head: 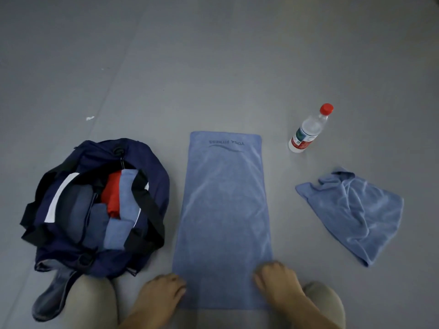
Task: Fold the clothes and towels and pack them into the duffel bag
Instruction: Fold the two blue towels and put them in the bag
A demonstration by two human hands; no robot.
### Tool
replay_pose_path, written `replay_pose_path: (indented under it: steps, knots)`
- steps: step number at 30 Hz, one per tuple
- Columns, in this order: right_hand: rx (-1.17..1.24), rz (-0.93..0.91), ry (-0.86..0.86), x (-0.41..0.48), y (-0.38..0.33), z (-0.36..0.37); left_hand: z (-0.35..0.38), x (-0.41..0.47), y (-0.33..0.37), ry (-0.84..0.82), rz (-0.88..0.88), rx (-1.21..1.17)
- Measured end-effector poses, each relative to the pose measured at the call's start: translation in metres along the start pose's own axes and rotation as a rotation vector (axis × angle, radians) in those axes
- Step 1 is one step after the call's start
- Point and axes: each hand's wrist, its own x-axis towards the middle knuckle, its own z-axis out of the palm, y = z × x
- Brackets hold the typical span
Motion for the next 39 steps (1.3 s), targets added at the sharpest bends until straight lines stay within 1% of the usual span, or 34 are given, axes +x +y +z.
replay_pose_path:
  steps: [3, 4, 6, 8, 10, 13, 15, 17, 19, 20, 22, 23, 24, 25, 26, 29, 30, 32, 35, 37, 39]
  knots:
    - [0.218, 0.011, 0.222, 0.054, 0.008, -0.047, -0.060, 0.057, 0.017, 0.255, 0.058, -0.111]
    - [0.280, 0.007, 0.285, 0.076, 0.013, -0.063, -0.079, 0.084, 0.021, 0.315, 0.087, -0.142]
    - [0.373, 0.028, 0.388, 0.121, 0.021, -0.092, -0.122, 0.135, 0.025, 0.389, 0.140, -0.172]
    - [0.418, 0.062, 0.446, 0.161, 0.028, -0.123, -0.164, 0.187, 0.023, 0.464, 0.162, -0.153]
    - [0.401, 0.014, 0.455, 0.205, 0.037, -0.142, -0.198, 0.241, 0.015, 0.482, 0.151, -0.075]
    - [0.234, -0.057, 0.465, 0.266, 0.051, -0.161, -0.227, 0.308, 0.000, 0.398, 0.095, 0.026]
    - [0.153, -0.035, 0.478, 0.301, 0.059, -0.169, -0.235, 0.341, -0.007, 0.319, 0.065, 0.076]
    - [0.089, -0.013, 0.431, 0.325, 0.066, -0.169, -0.236, 0.365, -0.015, 0.294, 0.055, 0.075]
    - [0.009, -0.016, 0.436, 0.340, 0.071, -0.164, -0.235, 0.382, -0.025, 0.356, 0.065, 0.077]
    - [-0.001, -0.029, 0.484, 0.346, 0.073, -0.163, -0.236, 0.388, -0.030, 0.425, 0.070, 0.070]
    - [0.065, -0.071, 0.641, 0.353, 0.078, -0.165, -0.241, 0.396, -0.035, 0.566, 0.051, 0.017]
    - [0.125, -0.088, 0.721, 0.355, 0.079, -0.169, -0.246, 0.399, -0.035, 0.614, 0.031, -0.020]
    - [0.192, -0.092, 0.767, 0.359, 0.079, -0.175, -0.251, 0.402, -0.035, 0.635, 0.003, -0.060]
    - [0.238, -0.081, 0.772, 0.362, 0.078, -0.185, -0.257, 0.406, -0.034, 0.630, -0.028, -0.103]
    - [0.263, -0.057, 0.734, 0.366, 0.076, -0.197, -0.264, 0.409, -0.032, 0.599, -0.065, -0.145]
    - [0.326, 0.026, 0.507, 0.373, 0.073, -0.227, -0.280, 0.410, -0.029, 0.476, -0.143, -0.196]
    - [0.340, 0.045, 0.442, 0.373, 0.073, -0.233, -0.283, 0.408, -0.028, 0.472, -0.141, -0.191]
    - [0.341, 0.066, 0.371, 0.365, 0.075, -0.242, -0.289, 0.395, -0.026, 0.511, -0.121, -0.218]
    - [0.327, 0.052, 0.357, 0.339, 0.073, -0.249, -0.296, 0.363, -0.021, 0.556, -0.100, -0.281]
    - [0.328, 0.020, 0.410, 0.310, 0.068, -0.254, -0.298, 0.333, -0.017, 0.575, -0.081, -0.303]
    - [0.390, -0.023, 0.475, 0.277, 0.066, -0.256, -0.297, 0.299, -0.012, 0.624, -0.058, -0.356]
